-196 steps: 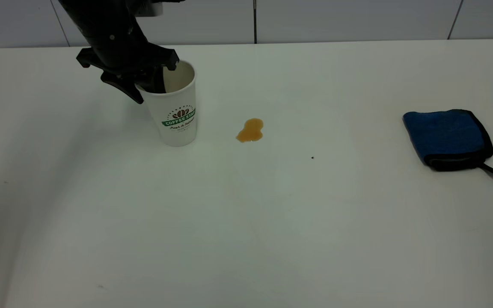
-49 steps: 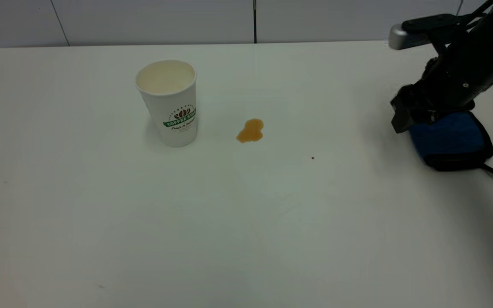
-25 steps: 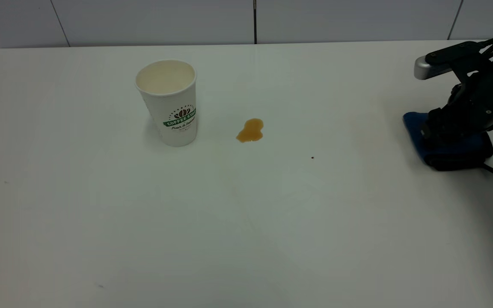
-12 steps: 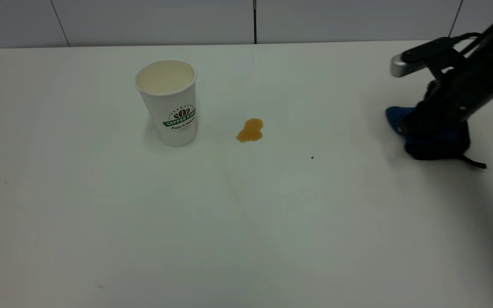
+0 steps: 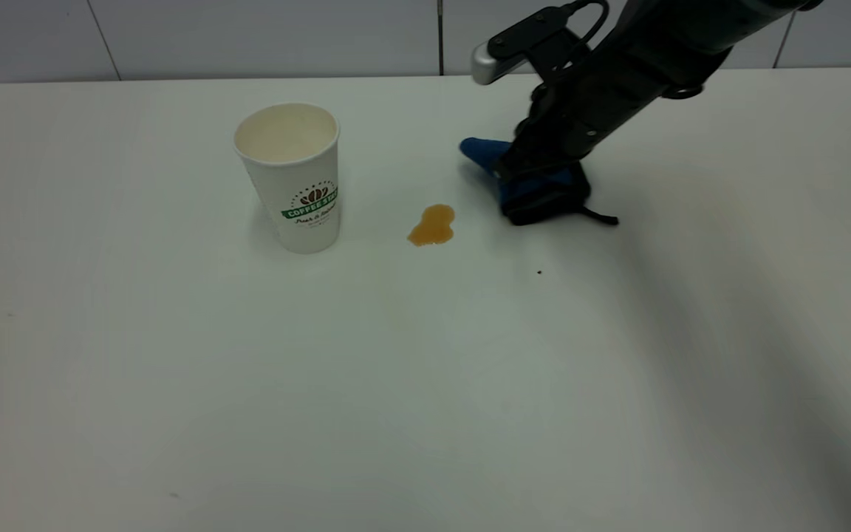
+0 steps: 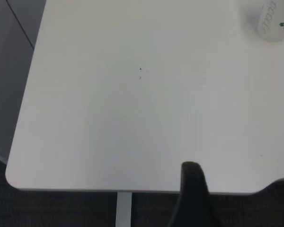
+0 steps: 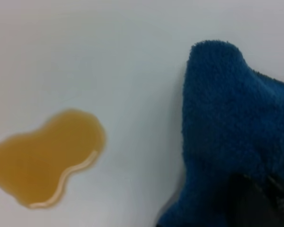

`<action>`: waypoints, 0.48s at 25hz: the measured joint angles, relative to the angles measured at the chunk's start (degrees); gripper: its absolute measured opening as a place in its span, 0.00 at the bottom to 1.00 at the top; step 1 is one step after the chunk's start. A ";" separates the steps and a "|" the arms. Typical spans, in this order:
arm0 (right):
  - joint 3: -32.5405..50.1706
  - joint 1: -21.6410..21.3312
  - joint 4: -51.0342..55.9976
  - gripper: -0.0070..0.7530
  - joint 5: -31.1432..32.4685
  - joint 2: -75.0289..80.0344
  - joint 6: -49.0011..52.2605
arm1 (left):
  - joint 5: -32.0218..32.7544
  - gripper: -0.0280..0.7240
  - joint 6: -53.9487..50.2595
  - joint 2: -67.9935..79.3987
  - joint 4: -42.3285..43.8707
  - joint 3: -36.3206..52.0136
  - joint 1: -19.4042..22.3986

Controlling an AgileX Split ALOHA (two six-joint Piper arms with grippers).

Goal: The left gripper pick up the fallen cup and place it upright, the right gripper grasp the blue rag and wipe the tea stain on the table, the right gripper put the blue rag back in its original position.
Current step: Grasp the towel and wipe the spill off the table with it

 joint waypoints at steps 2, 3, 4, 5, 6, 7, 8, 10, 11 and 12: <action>-3.19 1.33 0.00 0.06 1.48 2.12 0.00 | 0.00 0.79 0.00 0.00 0.00 0.00 0.00; -4.52 1.98 0.00 0.06 2.33 3.05 0.00 | 0.00 0.79 0.00 0.00 0.00 0.00 0.00; -5.52 2.62 0.00 0.06 3.04 3.70 0.00 | 0.00 0.79 0.00 0.00 0.00 0.00 0.00; -6.16 3.09 -0.05 0.06 3.94 4.27 0.00 | 0.00 0.79 0.00 0.00 0.00 0.00 0.00; -6.73 3.61 -0.05 0.06 4.75 4.68 0.00 | 0.00 0.79 0.00 0.00 0.00 0.00 0.00; -7.15 4.16 -0.07 0.06 5.41 4.88 0.00 | 0.00 0.79 0.00 0.00 0.00 0.00 0.00; -7.35 4.57 -0.19 0.06 6.23 4.96 0.00 | 0.00 0.79 0.00 0.00 0.00 0.00 0.00; -7.60 5.48 -0.25 0.06 8.63 4.96 0.00 | 0.00 0.79 0.00 0.00 0.00 0.00 0.00; -7.60 5.87 -0.25 0.06 9.60 4.96 0.00 | 0.00 0.79 0.00 0.00 0.00 0.00 0.00; -7.65 6.26 -0.32 0.06 10.86 4.96 0.00 | 0.00 0.79 0.00 0.00 0.00 0.00 0.00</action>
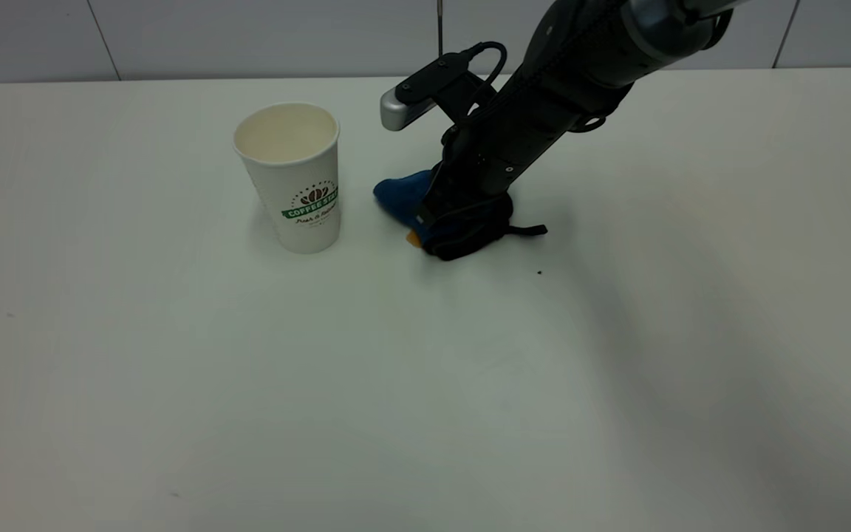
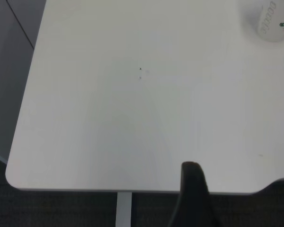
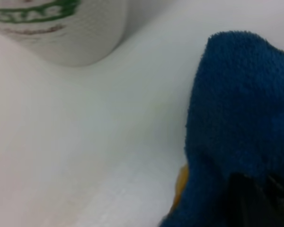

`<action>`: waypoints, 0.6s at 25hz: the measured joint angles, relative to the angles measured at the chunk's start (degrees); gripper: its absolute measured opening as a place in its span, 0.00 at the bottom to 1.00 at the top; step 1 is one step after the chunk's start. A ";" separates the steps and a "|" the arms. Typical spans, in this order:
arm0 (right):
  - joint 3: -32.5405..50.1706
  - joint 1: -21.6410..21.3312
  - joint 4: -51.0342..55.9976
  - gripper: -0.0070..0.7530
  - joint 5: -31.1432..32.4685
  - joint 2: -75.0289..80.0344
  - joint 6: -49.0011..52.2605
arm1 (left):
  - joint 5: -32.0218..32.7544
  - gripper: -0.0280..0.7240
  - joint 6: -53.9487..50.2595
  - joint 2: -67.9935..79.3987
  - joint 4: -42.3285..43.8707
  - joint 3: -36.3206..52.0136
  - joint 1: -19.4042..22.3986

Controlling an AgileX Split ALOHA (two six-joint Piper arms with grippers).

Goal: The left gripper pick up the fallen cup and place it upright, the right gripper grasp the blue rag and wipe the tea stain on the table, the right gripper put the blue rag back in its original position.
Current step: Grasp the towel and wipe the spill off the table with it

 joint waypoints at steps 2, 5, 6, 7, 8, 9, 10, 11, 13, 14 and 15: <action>-0.23 0.66 -0.13 0.06 2.47 0.00 0.00 | 0.00 0.79 0.00 0.00 0.00 0.00 0.00; -0.46 1.06 -1.08 0.06 7.54 0.00 0.00 | 0.00 0.79 0.00 0.00 0.00 0.00 0.00; -0.57 1.06 -2.03 0.06 9.44 0.00 0.07 | 0.00 0.79 0.00 0.00 0.00 0.00 0.00; -0.69 1.06 -3.40 0.06 11.59 -0.05 0.37 | 0.00 0.79 0.00 0.00 0.00 0.00 0.00; -0.90 1.06 -4.94 0.06 13.50 -0.13 1.24 | 0.00 0.79 0.00 0.00 0.00 0.00 0.00; -1.02 1.06 -7.34 0.06 14.97 -0.26 2.63 | 0.00 0.79 0.00 0.00 0.00 0.00 0.00; -1.02 1.12 -10.28 0.06 15.82 -0.52 4.31 | 0.00 0.79 0.00 0.00 0.00 0.00 0.00; -1.02 1.19 -13.16 0.06 16.64 -0.73 6.91 | 0.00 0.79 0.00 0.00 0.00 0.00 0.00; -1.17 1.35 -20.84 0.06 17.02 -1.16 14.33 | 0.00 0.79 0.00 0.00 0.00 0.00 0.00; -1.17 1.35 -25.17 0.06 16.47 -1.28 18.30 | 0.00 0.79 0.00 0.00 0.00 0.00 0.00; -1.20 1.35 -28.91 0.06 15.51 -1.39 23.60 | 0.00 0.79 0.00 0.00 0.00 0.00 0.00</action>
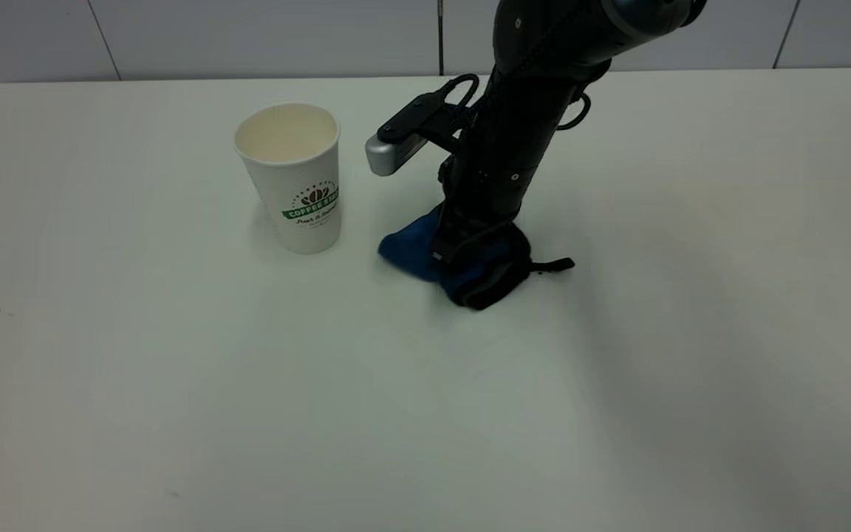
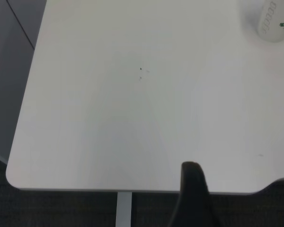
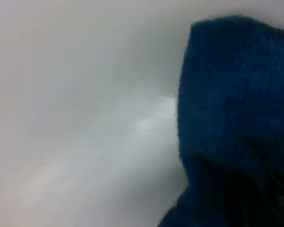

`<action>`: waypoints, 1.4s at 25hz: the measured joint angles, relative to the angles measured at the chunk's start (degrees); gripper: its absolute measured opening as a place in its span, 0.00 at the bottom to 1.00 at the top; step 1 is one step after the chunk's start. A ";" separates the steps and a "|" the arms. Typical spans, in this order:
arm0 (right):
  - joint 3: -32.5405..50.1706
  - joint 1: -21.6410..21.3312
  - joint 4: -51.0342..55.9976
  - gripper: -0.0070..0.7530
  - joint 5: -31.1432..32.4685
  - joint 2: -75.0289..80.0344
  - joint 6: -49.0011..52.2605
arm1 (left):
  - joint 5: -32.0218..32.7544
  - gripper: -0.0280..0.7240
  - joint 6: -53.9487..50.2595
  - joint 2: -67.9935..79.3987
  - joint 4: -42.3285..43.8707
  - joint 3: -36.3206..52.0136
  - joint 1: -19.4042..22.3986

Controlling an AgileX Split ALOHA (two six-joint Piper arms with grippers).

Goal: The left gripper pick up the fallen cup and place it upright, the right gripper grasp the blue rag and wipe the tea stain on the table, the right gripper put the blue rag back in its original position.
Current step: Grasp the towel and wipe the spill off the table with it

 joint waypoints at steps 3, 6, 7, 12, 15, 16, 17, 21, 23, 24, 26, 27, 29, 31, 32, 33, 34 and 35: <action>-0.43 -0.63 -13.99 0.06 -5.19 -0.02 16.33 | 0.00 0.79 0.00 0.00 0.00 0.00 0.00; -0.82 -1.78 -24.94 0.06 -11.65 0.66 28.75 | 0.00 0.79 0.00 0.00 0.00 0.00 0.00; -0.83 -2.07 -26.20 0.06 -13.66 0.89 31.23 | 0.00 0.79 0.00 0.00 0.00 0.00 0.00; -0.88 -1.58 -24.16 0.06 -16.56 1.32 32.80 | 0.00 0.79 0.00 0.00 0.00 0.00 0.00; -1.07 -0.74 -17.74 0.06 -14.21 1.32 27.35 | 0.00 0.79 0.00 0.00 0.00 0.00 0.00; -1.14 -0.50 -14.53 0.06 -13.02 1.23 24.74 | 0.00 0.79 0.00 0.00 0.00 0.00 0.00; -1.25 -0.32 -11.06 0.06 -11.16 1.13 21.00 | 0.00 0.79 0.00 0.00 0.00 0.00 0.00; -1.70 -0.85 3.21 0.06 1.78 0.55 5.93 | 0.00 0.79 0.00 0.00 0.00 0.00 0.00; -1.70 -2.53 8.00 0.06 8.73 0.56 2.92 | 0.00 0.79 0.00 0.00 0.00 0.00 0.00; -1.70 -3.52 9.31 0.06 12.03 0.56 3.07 | 0.00 0.79 0.00 0.00 0.00 0.00 0.00; -1.64 -6.44 9.72 0.06 16.75 0.56 5.42 | 0.00 0.79 0.00 0.00 0.00 0.00 0.00; -1.64 -8.03 8.67 0.06 17.83 0.56 6.93 | 0.00 0.79 0.00 0.00 0.00 0.00 0.00; -1.64 -10.87 5.83 0.06 19.23 0.56 10.82 | 0.00 0.79 0.00 0.00 0.00 0.00 0.00; -1.64 -13.31 1.97 0.06 19.24 0.36 13.90 | 0.00 0.79 0.00 0.00 0.00 0.00 0.00; -1.64 -14.43 0.27 0.06 18.93 0.25 15.57 | 0.00 0.79 0.00 0.00 0.00 0.00 0.00; -1.64 -15.41 -1.72 0.06 18.41 0.19 17.39 | 0.00 0.79 0.00 0.00 0.00 0.00 0.00; -1.64 -16.27 -3.57 0.06 17.88 0.07 18.96 | 0.00 0.79 0.00 0.00 0.00 0.00 0.00; -1.64 -16.85 -5.45 0.06 17.09 0.00 20.91 | 0.00 0.79 0.00 0.00 0.00 0.00 0.00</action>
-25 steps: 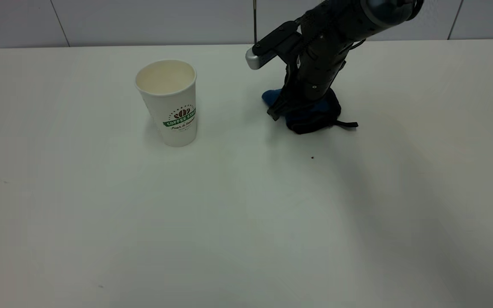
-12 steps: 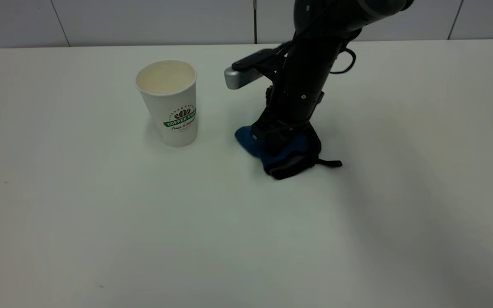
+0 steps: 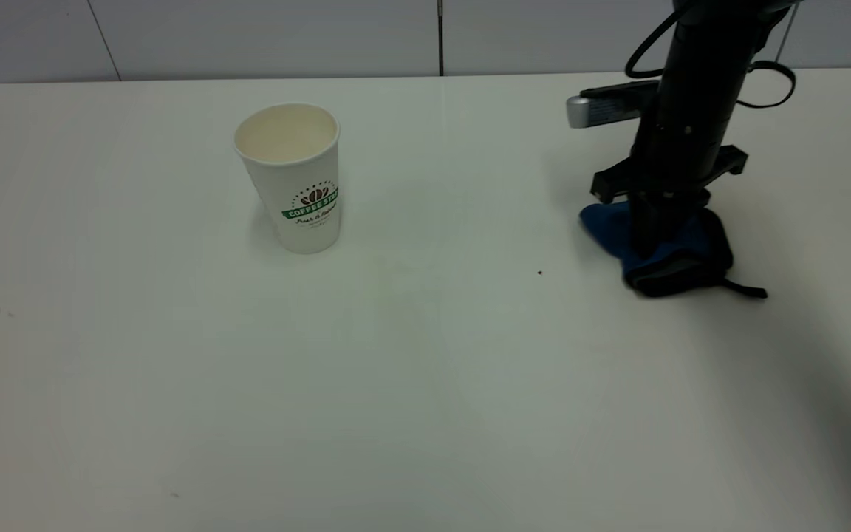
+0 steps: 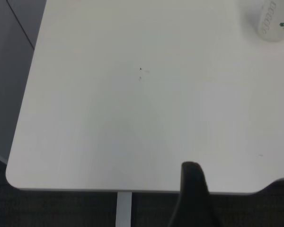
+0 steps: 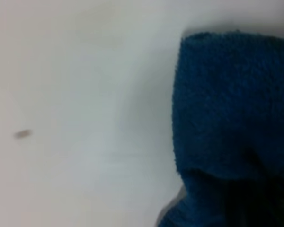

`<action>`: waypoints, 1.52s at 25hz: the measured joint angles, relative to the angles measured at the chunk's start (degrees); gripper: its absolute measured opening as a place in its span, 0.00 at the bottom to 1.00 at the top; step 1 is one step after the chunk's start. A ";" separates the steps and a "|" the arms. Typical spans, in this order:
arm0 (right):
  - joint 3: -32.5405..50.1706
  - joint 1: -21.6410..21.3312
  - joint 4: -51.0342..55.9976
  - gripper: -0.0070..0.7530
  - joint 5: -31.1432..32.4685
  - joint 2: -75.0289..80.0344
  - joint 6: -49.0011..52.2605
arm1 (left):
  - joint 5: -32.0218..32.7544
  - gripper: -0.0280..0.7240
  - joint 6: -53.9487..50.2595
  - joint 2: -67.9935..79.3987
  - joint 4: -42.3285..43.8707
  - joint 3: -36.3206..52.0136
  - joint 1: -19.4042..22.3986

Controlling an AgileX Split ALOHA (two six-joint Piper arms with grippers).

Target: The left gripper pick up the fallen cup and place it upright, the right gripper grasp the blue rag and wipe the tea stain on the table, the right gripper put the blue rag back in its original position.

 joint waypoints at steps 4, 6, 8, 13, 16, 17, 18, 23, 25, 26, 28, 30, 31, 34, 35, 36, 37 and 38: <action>0.00 -1.59 -6.05 0.08 -2.99 -0.24 5.90 | 0.00 0.79 0.00 0.00 0.00 0.00 0.00; 0.00 -1.77 -8.09 0.13 -3.69 -0.42 7.77 | 0.00 0.79 0.00 0.00 0.00 0.00 0.00; 0.04 -1.77 -9.12 0.23 -3.95 -0.81 9.38 | 0.00 0.79 0.00 0.00 0.00 0.00 0.00; 0.80 -1.95 -11.97 0.63 -2.56 -3.04 11.46 | 0.00 0.79 0.00 0.00 0.00 0.00 0.00; 0.92 -1.74 -12.78 0.82 2.83 -7.68 11.78 | 0.00 0.79 0.00 0.00 0.00 0.00 0.00; 0.96 -1.52 -12.78 0.84 4.18 -9.72 11.92 | 0.00 0.79 0.00 0.00 0.00 0.00 0.00; 0.96 -1.29 -12.72 0.86 5.68 -12.57 12.15 | 0.00 0.79 0.00 0.00 0.00 0.00 0.00; 4.48 -0.37 -10.84 0.80 13.07 -30.36 12.62 | 0.00 0.79 0.00 0.00 0.00 0.00 0.00; 9.56 -0.37 -10.37 0.75 15.08 -38.31 12.62 | 0.00 0.79 0.00 0.00 0.00 0.00 0.00; 12.25 -0.37 -10.38 0.74 15.92 -42.61 12.62 | 0.00 0.79 0.00 0.00 0.00 0.00 0.00; 19.75 -0.43 -10.33 0.72 16.90 -50.29 12.62 | 0.00 0.79 0.00 0.00 0.00 0.00 0.00; 27.24 -0.43 -10.26 0.71 17.27 -58.20 12.75 | 0.00 0.79 0.00 0.00 0.00 0.00 0.00; 31.35 -0.43 -10.20 0.71 17.35 -62.00 12.91 | 0.00 0.79 0.00 0.00 0.00 0.00 0.00; 42.95 -0.43 -10.14 0.71 17.33 -72.67 13.61 | 0.00 0.79 0.00 0.00 0.00 0.00 0.00; 47.04 -0.43 -10.14 0.71 17.27 -75.89 13.61 | 0.00 0.79 0.00 0.00 0.00 0.00 0.00; 50.46 -0.43 -10.14 0.71 17.01 -79.91 13.61 | 0.00 0.79 0.00 0.00 0.00 0.00 0.00; 54.52 -0.43 -10.08 0.71 16.81 -84.08 13.92 | 0.00 0.79 0.00 0.00 0.00 0.00 0.00; 58.47 -0.43 -10.02 0.71 16.63 -88.48 14.04 | 0.00 0.79 0.00 0.00 0.00 0.00 0.00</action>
